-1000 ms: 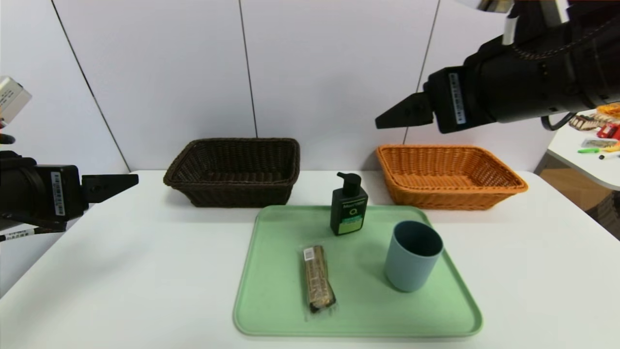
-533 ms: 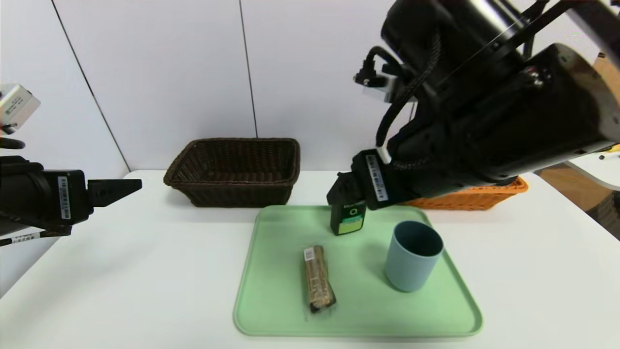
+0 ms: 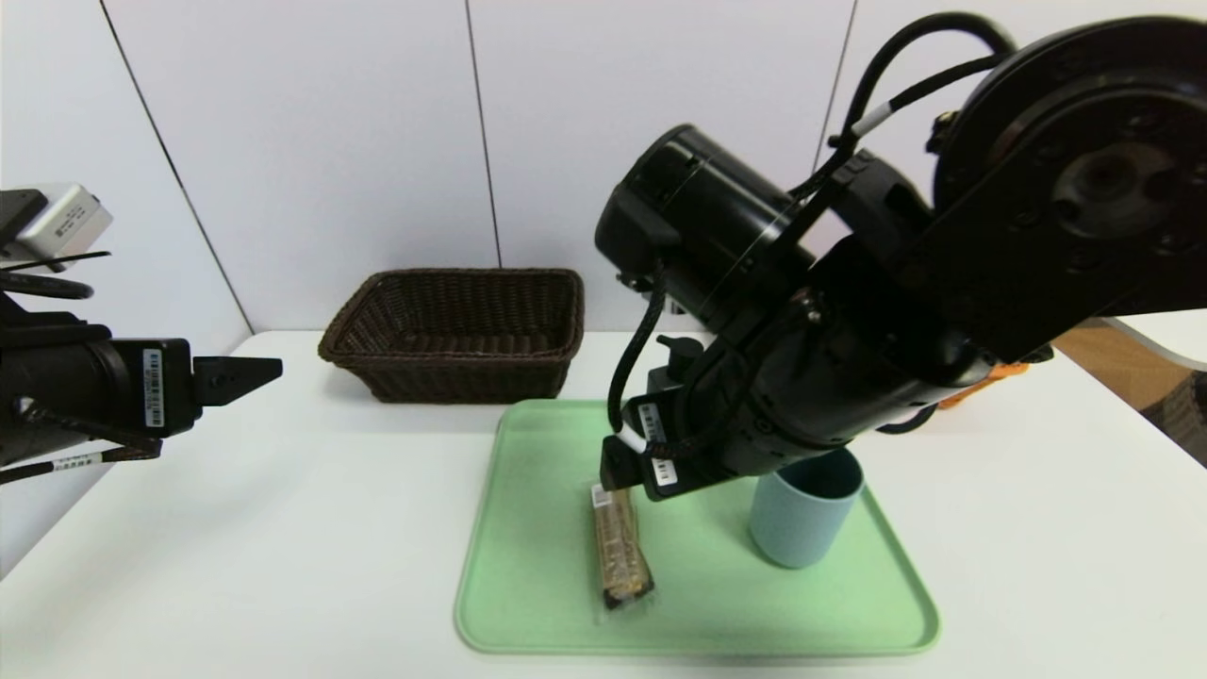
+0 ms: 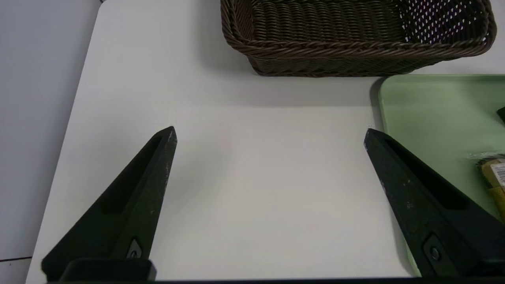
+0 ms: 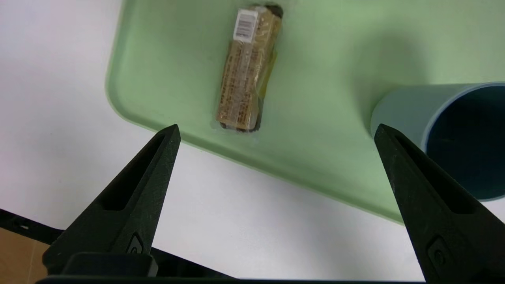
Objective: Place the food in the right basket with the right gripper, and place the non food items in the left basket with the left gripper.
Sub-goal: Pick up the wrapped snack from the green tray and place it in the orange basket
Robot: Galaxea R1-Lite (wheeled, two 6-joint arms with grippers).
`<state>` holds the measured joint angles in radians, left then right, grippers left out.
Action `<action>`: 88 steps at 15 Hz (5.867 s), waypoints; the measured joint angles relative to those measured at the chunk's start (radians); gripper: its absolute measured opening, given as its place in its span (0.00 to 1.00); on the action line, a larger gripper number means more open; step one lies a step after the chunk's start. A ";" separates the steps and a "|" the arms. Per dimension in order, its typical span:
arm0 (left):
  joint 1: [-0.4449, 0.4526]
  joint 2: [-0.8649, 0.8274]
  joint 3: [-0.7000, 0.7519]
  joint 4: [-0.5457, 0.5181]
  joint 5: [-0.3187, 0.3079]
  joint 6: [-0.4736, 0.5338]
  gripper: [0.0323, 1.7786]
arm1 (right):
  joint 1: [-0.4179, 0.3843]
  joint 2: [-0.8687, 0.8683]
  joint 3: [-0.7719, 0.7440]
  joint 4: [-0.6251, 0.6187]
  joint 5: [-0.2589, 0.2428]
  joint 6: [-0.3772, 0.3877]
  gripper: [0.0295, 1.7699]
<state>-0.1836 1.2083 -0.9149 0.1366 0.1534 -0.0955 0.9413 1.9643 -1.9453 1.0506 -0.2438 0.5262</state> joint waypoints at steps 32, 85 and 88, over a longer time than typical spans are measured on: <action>-0.085 0.065 -0.023 0.051 0.018 0.005 0.95 | -0.015 0.308 -0.010 -0.126 0.015 0.253 0.96; -0.092 0.009 0.033 0.051 0.018 0.004 0.95 | -0.304 -0.160 -0.008 -0.439 -0.131 -0.251 0.16; -0.095 0.009 0.028 0.050 0.018 0.004 0.95 | -0.476 -0.197 -0.007 -0.442 -0.121 -0.281 0.16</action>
<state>-0.2785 1.2174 -0.8866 0.1862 0.1717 -0.0913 0.4655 1.7674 -1.9528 0.6089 -0.3647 0.2447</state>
